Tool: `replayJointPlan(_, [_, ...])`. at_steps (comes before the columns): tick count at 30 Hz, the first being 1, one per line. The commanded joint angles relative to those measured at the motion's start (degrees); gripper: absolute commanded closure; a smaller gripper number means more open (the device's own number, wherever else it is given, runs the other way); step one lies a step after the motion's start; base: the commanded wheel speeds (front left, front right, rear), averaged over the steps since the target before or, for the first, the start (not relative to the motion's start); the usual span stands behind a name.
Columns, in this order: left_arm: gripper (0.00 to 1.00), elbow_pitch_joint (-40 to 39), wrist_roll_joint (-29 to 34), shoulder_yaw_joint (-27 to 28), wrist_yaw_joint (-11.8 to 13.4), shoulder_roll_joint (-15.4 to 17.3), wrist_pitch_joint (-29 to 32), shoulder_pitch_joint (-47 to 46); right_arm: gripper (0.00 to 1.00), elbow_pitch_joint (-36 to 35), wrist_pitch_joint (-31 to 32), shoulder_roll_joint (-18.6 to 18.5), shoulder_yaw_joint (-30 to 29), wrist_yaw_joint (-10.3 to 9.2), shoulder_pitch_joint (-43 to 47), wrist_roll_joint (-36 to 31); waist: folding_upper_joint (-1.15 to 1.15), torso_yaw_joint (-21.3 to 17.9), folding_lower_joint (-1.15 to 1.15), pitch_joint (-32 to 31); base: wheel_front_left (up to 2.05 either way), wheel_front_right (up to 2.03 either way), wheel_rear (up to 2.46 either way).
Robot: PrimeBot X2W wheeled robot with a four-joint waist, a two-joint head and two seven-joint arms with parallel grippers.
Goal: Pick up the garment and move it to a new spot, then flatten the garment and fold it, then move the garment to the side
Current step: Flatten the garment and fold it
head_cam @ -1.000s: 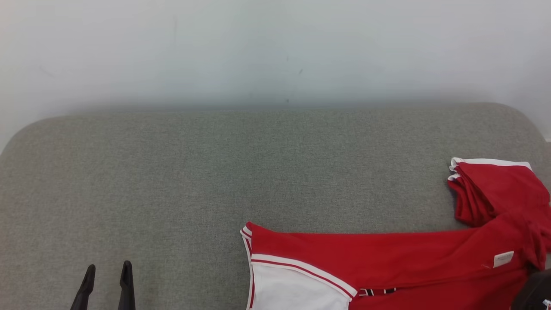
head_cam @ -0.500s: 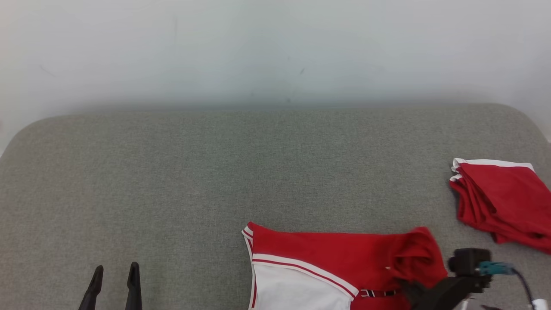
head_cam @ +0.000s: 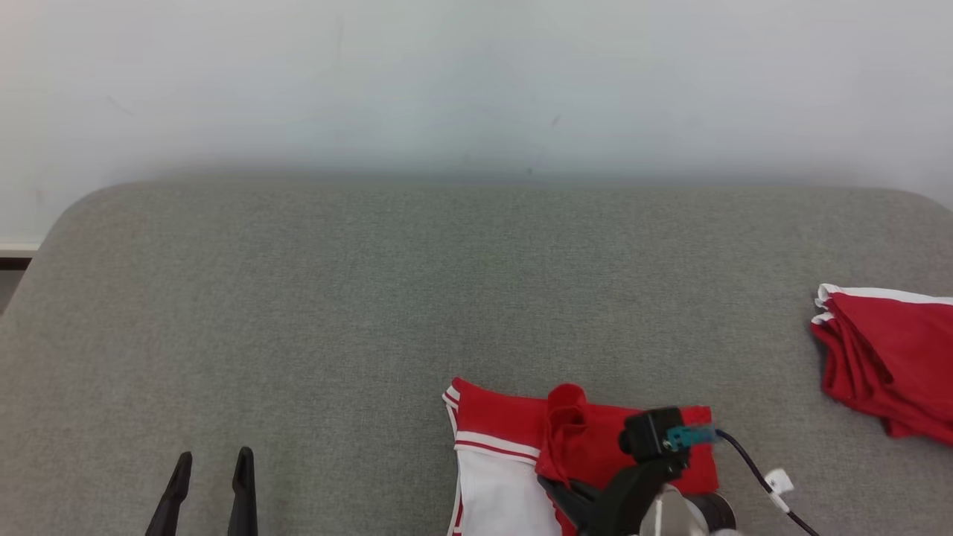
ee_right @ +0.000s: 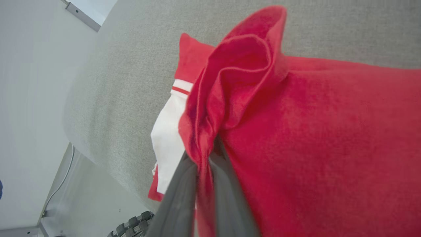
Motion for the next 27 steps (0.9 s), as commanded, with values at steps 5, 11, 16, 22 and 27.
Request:
replayJointPlan(5, [0.0,0.5,-0.21,-0.41,-0.11,0.14,-0.16,-1.07,1.0,5.01,-1.87,-0.1,4.57,-0.15,-4.64,2.48,0.0,1.73,0.0,0.18,0.0,0.0,0.0])
replayJointPlan(11, [0.0,1.21,-0.32,-1.13,-0.17,0.16,-0.27,-1.23,1.0,10.79,-3.72,-0.12,8.52,-0.15,-7.64,4.65,0.0,3.19,0.0,-0.17,0.0,0.0,0.0])
replayJointPlan(16, [0.0,1.53,-0.42,-1.21,0.07,0.36,-0.39,-0.87,1.0,14.45,-6.47,-0.11,9.96,-0.15,-9.71,6.12,0.0,3.55,0.0,-0.73,0.0,0.0,0.0])
replayJointPlan(22, [0.0,1.79,-0.41,-1.59,0.13,0.53,-0.19,-1.27,1.0,17.78,-8.61,-0.1,12.94,-0.15,-12.32,8.06,0.0,3.65,0.0,-1.16,0.0,0.0,0.0])
replayJointPlan(27, [0.0,2.29,-0.53,-2.17,0.0,0.64,-0.07,-1.38,0.0,19.74,-10.19,-0.09,15.22,-0.15,-13.66,10.69,0.0,3.92,0.0,-1.49,0.0,0.0,0.0])
